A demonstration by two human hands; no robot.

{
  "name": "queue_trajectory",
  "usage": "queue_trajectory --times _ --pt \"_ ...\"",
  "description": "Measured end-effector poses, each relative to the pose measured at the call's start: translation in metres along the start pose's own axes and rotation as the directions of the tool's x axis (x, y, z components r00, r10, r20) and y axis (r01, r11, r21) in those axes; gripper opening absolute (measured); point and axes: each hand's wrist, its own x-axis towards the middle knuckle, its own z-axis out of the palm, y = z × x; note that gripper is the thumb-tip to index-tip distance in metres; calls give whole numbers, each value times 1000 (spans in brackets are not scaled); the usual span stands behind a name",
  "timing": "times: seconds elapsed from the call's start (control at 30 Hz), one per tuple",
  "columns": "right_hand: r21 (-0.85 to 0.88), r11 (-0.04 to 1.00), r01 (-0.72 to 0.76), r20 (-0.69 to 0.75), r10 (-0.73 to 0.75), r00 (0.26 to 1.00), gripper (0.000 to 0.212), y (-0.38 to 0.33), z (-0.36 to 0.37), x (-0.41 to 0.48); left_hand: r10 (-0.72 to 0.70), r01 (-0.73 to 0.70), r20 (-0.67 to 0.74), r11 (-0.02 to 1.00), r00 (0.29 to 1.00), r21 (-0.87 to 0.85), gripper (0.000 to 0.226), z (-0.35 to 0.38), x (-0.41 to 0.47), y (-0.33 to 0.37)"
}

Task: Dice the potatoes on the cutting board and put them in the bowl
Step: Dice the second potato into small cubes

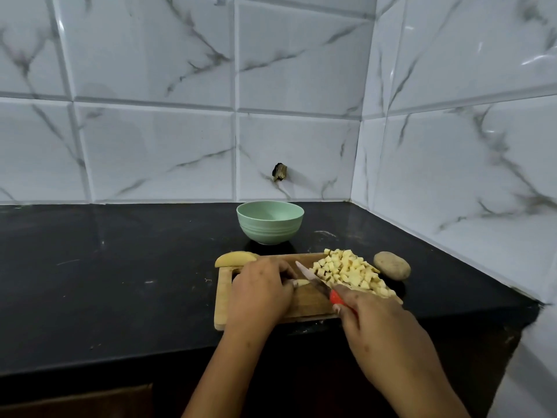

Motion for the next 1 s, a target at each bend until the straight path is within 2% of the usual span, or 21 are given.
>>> queue_trajectory --times 0.1,0.23,0.43,0.7,0.8,0.93,1.0 --pt "-83 996 29 19 -27 999 39 -5 4 1 -18 18 19 999 1000 -29 6 -2 0 1" --pt "-109 993 42 24 -40 999 43 -3 7 2 -11 11 22 1000 1000 -23 8 -2 1 2" --pt "-238 967 87 109 -63 992 55 -8 21 12 -9 9 14 1000 1000 -17 9 -1 0 1" --pt "-170 983 65 9 -64 998 50 -4 20 11 -20 20 3 998 1000 -55 10 0 -2 0" --pt "-164 984 76 40 -70 997 51 -7 18 6 -22 22 -9 998 1000 -57 8 1 -2 -1" --pt "-246 966 80 99 -57 993 57 -20 21 11 -34 32 -15 997 999 -74 6 1 -2 -2" --pt "-270 959 93 96 -69 993 52 -21 21 17 -41 40 -17 997 999 -73 6 1 -2 -1"
